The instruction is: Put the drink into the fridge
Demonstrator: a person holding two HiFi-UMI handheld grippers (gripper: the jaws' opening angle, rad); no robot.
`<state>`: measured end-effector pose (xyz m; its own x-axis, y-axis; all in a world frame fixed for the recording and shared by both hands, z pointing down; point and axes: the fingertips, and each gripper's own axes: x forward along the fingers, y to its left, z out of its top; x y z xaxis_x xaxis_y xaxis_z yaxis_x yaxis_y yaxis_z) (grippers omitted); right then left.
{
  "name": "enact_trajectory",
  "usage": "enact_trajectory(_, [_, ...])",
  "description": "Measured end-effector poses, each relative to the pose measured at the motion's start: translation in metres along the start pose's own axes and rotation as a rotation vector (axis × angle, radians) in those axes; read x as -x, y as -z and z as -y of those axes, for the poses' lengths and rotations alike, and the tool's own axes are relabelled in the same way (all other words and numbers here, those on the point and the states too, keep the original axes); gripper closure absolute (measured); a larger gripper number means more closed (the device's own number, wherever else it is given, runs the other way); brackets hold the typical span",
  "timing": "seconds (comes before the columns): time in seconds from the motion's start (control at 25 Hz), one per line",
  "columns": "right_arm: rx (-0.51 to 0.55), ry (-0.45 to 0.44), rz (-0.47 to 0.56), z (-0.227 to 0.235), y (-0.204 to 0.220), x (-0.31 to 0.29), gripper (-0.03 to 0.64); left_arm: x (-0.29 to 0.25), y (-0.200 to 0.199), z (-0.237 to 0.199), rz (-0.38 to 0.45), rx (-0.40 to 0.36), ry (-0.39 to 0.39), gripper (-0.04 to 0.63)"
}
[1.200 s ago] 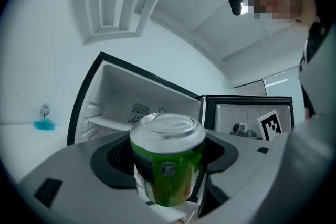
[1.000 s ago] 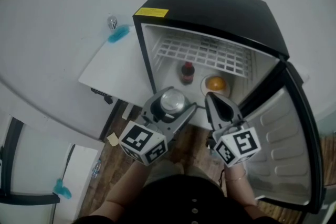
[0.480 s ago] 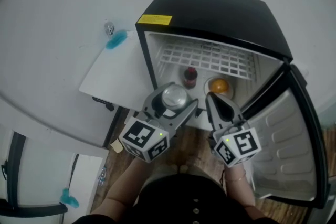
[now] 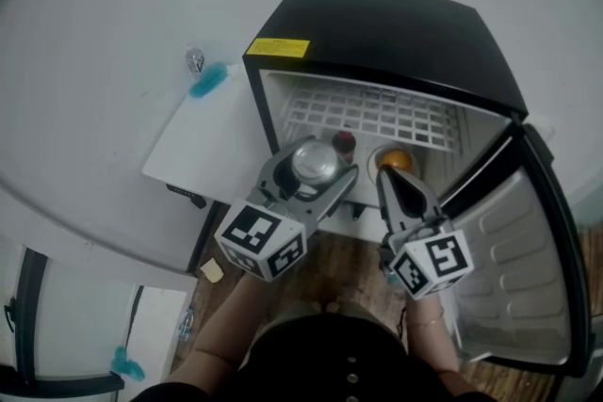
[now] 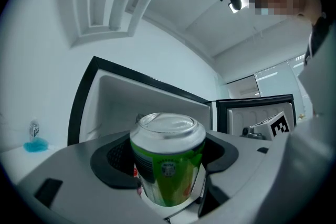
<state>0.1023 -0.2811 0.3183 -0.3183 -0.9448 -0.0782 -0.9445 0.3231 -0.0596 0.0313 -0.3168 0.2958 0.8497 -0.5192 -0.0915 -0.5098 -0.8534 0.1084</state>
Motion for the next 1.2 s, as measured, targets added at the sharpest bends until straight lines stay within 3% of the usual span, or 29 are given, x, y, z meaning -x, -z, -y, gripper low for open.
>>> enact_trajectory(1.2, [0.028,-0.026,0.033,0.033,-0.014,-0.047,0.609,-0.082,-0.03,-0.045,-0.039,-0.078,-0.031,0.265])
